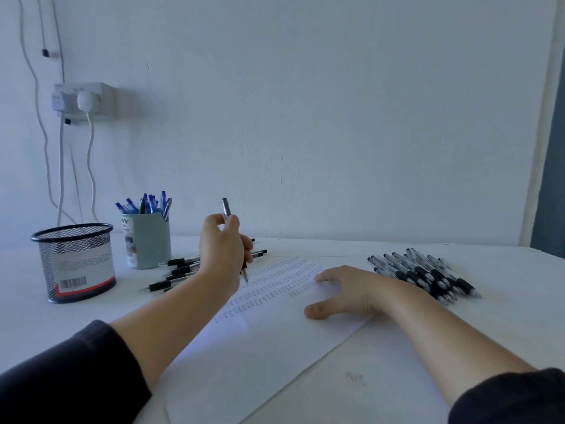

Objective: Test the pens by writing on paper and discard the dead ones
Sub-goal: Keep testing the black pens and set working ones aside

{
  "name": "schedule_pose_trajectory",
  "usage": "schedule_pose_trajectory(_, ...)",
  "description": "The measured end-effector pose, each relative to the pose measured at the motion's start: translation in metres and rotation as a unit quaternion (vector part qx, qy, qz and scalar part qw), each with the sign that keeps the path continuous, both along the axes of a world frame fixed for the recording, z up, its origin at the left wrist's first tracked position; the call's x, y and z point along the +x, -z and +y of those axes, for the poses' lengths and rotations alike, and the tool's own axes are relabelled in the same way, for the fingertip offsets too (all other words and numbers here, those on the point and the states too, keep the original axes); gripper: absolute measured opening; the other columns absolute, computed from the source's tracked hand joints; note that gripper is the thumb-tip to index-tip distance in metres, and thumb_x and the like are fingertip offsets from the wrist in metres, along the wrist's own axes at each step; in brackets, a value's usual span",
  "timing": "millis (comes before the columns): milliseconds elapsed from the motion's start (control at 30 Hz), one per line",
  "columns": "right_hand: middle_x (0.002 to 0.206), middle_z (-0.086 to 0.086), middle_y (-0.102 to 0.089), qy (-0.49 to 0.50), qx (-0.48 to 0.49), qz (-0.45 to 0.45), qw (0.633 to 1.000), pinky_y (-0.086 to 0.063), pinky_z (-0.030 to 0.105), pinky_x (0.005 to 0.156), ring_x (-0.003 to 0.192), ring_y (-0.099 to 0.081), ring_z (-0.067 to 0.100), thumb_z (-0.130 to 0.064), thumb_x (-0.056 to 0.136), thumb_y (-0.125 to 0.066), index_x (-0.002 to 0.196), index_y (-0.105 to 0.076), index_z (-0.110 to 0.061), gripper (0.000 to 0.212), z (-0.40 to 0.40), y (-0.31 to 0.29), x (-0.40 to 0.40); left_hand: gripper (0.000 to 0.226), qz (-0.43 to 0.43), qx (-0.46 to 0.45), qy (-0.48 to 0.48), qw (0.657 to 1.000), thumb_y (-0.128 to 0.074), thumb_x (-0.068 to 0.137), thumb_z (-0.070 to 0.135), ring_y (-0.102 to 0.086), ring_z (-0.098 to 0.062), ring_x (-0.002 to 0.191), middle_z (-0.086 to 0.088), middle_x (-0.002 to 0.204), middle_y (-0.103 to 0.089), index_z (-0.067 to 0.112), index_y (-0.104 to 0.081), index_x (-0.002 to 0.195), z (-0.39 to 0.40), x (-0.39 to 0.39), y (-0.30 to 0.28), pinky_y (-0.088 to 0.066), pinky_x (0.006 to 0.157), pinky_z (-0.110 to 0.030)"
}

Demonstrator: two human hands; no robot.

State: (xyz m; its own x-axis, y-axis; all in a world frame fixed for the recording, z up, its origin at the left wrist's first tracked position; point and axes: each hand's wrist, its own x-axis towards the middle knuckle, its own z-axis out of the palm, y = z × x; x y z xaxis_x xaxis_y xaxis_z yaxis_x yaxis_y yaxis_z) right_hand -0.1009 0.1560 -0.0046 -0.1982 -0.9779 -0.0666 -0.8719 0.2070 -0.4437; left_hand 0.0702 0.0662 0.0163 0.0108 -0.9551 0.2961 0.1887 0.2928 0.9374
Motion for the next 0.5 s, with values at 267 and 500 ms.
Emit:
schedule_pose_trajectory(267,0.152,-0.011,-0.030,-0.001,0.002,0.000,1.000,-0.025,0.030,0.111,0.138,-0.033,0.012,-0.059,0.071,-0.072,0.144,-0.036,-0.032,0.086,0.0018,-0.0011,0.0017,0.022,0.031,0.028,0.030,0.999,-0.034,0.100,0.020,-0.036,-0.015,0.044,-0.006,0.058,-0.049,0.014,-0.053,0.092,0.0040,-0.0016,0.0026,-0.028,0.044,-0.025)
schedule_pose_trajectory(500,0.154,-0.010,-0.027,-0.004,-0.002,-0.012,1.000,-0.023,0.031,0.114,0.140,-0.030,0.012,-0.057,0.072,-0.072,0.146,-0.031,-0.032,0.088,0.0027,-0.0022,0.0022,0.011,0.041,0.012,0.012,0.999,-0.046,0.098,0.017,-0.036,-0.014,0.049,-0.002,0.057,-0.048,0.015,-0.056,0.101,0.0019,-0.0025,0.0045,-0.030,0.048,-0.027)
